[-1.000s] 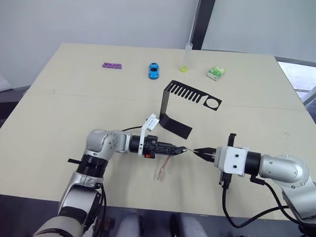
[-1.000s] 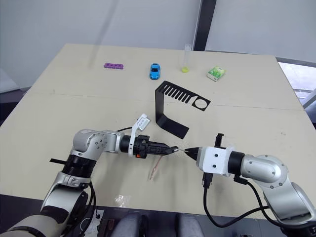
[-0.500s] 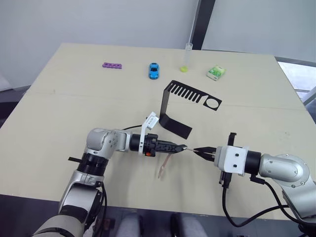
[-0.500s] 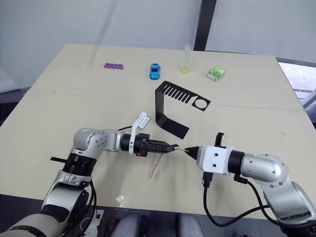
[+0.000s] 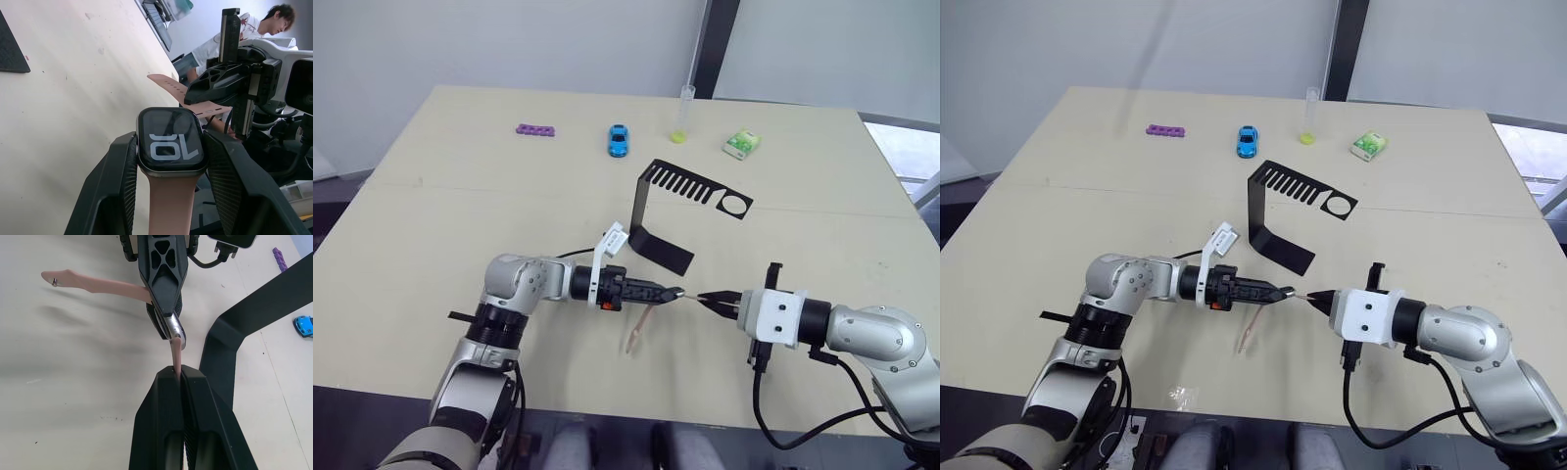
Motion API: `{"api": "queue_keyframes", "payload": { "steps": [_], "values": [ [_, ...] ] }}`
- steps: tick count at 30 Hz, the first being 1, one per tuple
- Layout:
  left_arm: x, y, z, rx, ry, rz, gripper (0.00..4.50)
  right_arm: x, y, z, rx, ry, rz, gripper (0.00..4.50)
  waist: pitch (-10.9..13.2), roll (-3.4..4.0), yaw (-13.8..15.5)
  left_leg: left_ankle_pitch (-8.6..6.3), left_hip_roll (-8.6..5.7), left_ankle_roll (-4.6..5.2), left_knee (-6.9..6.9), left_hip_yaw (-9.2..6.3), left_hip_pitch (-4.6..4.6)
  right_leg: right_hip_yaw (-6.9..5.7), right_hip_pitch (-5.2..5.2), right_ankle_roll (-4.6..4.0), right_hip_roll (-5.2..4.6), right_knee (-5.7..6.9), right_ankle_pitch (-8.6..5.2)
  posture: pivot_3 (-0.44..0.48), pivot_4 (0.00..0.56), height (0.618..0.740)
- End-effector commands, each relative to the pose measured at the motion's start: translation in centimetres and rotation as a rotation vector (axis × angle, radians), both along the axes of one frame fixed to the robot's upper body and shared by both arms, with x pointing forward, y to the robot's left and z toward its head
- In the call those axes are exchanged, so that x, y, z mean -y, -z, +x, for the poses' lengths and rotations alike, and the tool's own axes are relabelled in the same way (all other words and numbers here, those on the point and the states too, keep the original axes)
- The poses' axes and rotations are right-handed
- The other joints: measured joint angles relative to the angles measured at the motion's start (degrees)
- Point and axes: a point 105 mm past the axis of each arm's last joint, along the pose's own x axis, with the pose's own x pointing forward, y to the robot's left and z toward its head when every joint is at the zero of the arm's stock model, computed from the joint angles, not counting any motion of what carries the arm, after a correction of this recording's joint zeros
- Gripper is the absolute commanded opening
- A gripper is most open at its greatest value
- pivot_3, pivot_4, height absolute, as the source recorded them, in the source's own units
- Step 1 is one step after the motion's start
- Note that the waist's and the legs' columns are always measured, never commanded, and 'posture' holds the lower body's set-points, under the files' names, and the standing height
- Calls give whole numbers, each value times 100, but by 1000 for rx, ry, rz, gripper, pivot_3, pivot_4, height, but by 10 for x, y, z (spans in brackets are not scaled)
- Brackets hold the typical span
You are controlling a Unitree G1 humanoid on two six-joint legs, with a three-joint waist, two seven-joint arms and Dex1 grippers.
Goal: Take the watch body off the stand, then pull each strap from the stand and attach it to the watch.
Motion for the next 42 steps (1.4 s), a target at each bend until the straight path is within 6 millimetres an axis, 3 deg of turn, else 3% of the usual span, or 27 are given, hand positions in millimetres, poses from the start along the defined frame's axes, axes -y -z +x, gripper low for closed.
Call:
{"api": "queue_keyframes", "payload": {
  "steps": [1, 42],
  "values": [
    [3, -10, -3, 35, 24, -37, 1583, 0, -7, 1, 39, 2, 8, 0, 0, 0, 0, 0, 0, 0, 0, 0, 0, 0, 0, 0, 0, 0, 0, 0, 150, 740],
    [5, -12, -3, 37, 24, -41, 1583, -1, -8, -1, 36, -9, -3, 0, 0, 0, -1, 0, 0, 0, 2, 1, 0, 0, 0, 0, 0, 2, 0, 0, 150, 740]
  ]
}}
